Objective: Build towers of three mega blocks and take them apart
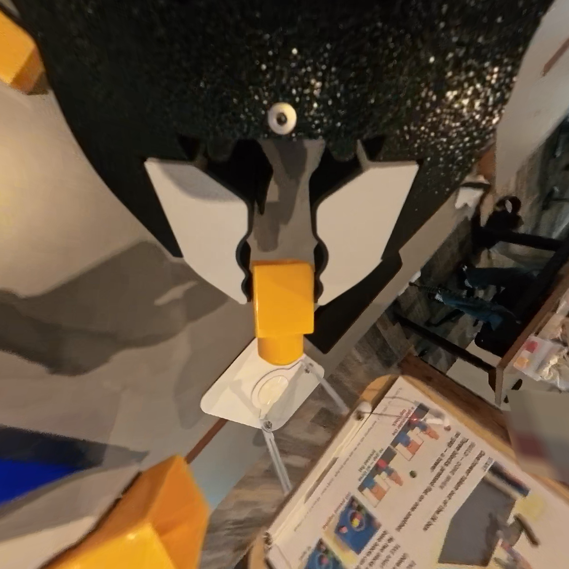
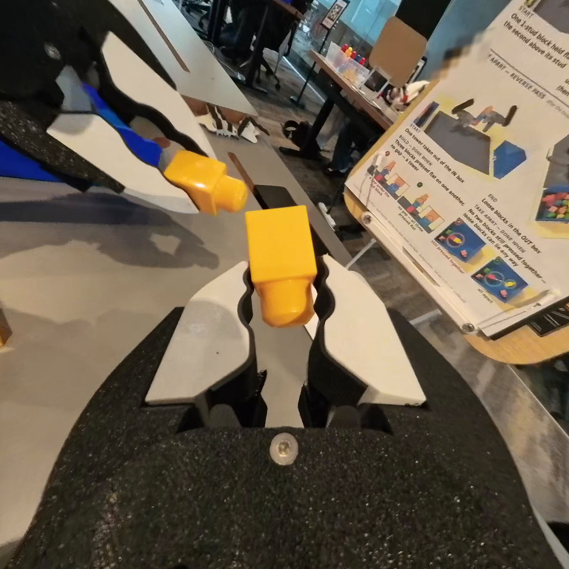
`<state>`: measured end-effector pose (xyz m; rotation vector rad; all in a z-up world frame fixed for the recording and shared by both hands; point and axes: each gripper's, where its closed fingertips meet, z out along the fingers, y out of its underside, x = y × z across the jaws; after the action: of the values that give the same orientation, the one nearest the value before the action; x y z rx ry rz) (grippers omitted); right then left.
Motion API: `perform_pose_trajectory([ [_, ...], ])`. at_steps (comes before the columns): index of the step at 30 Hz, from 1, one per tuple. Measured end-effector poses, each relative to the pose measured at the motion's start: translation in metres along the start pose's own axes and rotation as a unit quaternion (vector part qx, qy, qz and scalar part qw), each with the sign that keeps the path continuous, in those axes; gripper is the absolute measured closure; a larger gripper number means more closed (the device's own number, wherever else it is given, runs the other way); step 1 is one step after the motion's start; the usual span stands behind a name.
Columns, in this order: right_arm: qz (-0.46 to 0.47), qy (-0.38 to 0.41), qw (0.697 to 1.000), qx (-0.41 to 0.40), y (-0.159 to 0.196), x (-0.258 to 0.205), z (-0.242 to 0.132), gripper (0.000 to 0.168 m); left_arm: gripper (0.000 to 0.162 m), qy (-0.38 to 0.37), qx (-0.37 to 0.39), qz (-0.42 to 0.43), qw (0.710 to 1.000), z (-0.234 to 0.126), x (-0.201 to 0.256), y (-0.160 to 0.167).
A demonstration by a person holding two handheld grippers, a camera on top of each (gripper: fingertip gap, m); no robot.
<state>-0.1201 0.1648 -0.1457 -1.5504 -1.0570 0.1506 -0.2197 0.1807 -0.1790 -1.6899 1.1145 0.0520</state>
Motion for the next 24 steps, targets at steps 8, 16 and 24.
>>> perform_pose_trajectory([
  [8,-0.066,-0.110,0.990,-0.052,0.027,-0.031,-0.013,0.131,0.125,0.174,0.075,0.128,0.974,-0.006,0.057,0.004],
  [16,-0.126,-0.171,0.974,-0.085,0.034,-0.060,-0.011,0.131,0.126,0.220,0.141,0.150,0.954,-0.019,0.071,-0.007],
  [24,-0.133,-0.199,0.967,-0.083,0.035,-0.073,-0.007,0.131,0.126,0.225,0.152,0.178,0.946,-0.021,0.080,-0.011],
])
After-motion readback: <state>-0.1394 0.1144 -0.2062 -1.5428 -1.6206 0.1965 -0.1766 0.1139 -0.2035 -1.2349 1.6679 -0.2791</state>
